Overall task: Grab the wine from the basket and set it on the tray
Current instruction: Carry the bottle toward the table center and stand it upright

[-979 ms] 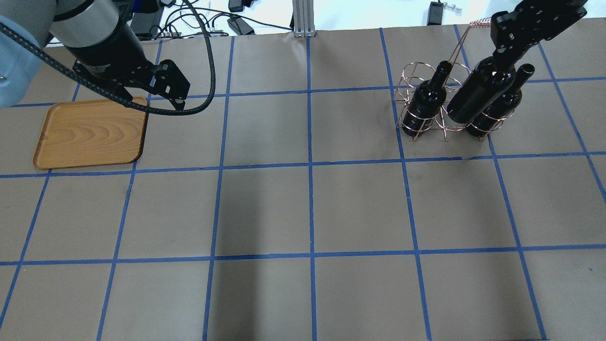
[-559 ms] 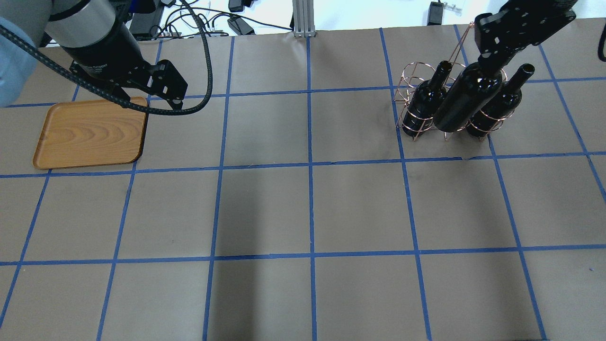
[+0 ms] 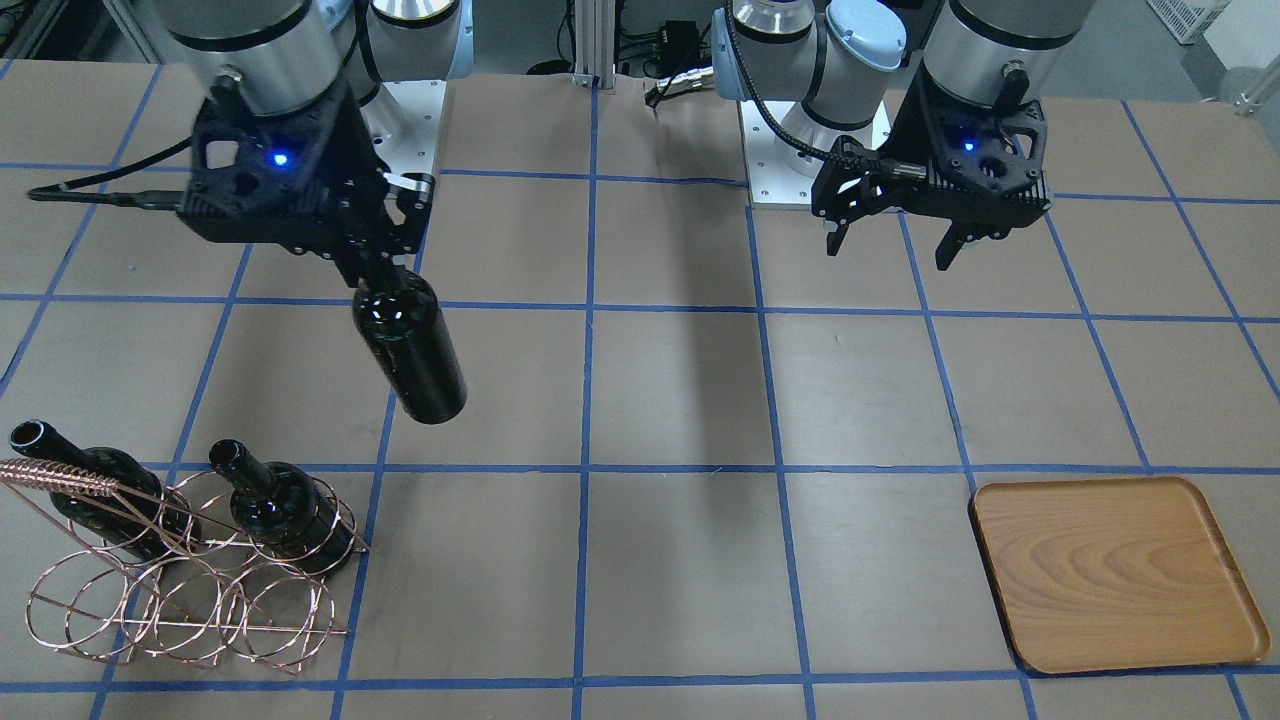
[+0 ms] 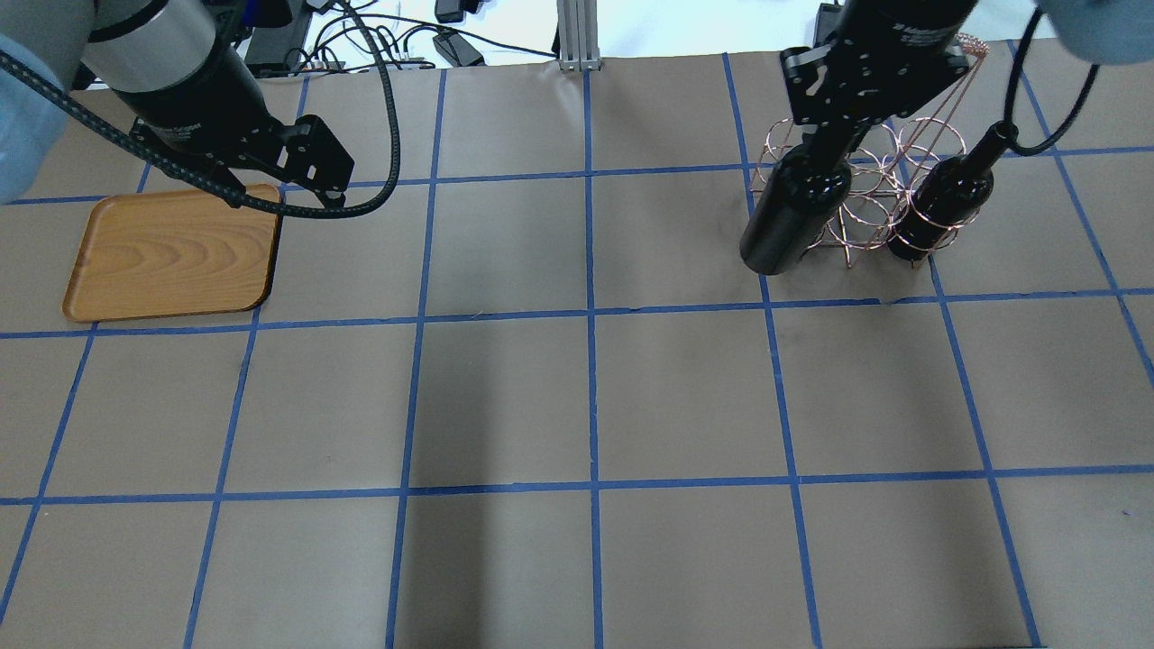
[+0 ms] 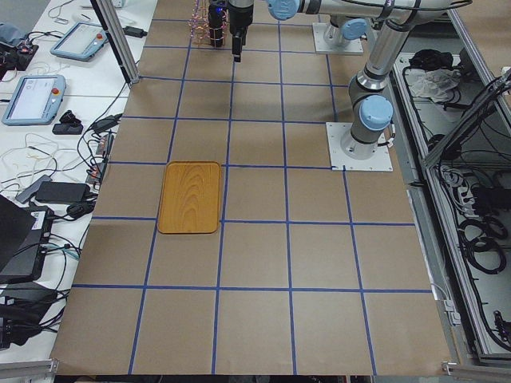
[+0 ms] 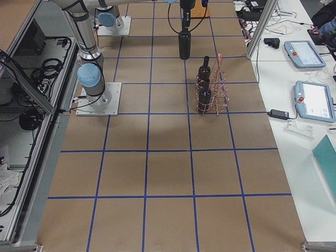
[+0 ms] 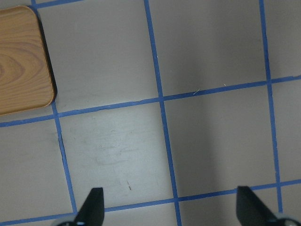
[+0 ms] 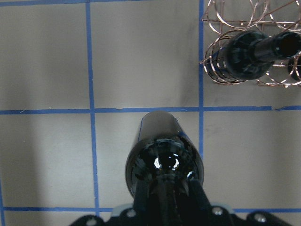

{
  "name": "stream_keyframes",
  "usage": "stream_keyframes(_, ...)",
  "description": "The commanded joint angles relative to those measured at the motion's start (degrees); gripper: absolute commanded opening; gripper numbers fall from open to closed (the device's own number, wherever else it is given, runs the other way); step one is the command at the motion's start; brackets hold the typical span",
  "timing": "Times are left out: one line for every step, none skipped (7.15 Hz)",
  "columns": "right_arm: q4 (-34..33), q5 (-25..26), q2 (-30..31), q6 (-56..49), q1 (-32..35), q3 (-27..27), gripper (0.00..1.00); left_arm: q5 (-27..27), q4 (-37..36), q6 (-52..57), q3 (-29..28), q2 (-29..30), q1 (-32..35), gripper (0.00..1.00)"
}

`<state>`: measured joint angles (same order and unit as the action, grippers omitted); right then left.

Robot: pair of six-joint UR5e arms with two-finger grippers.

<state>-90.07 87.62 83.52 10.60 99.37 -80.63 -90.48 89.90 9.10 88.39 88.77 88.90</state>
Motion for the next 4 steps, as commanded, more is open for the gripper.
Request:
stream_keyframes(-4.83,0.00,-3.62,10.19,8.09,-0.67,0.00,-0.05,0.19,2.66,-0.23,-0.17,-1.79,1.00)
stream_keyframes(-5.20,-0.08,-3.98,14.23,9.86,-1.71,0.00,0.12,2.28,6.42,-0.67,-0.52,-3.98,1.00)
stream_keyframes(-6.24,0.00,-3.90,16.27,11.88,-3.64,0.00,0.04,2.91,9.42,-0.59,-1.13,-6.26,1.00)
stream_keyframes(-9.91,0.00,-4.07,19.25,13.81,-6.18,0.00,0.21,3.35,10.58,-0.06,-1.49,-7.07,1.00)
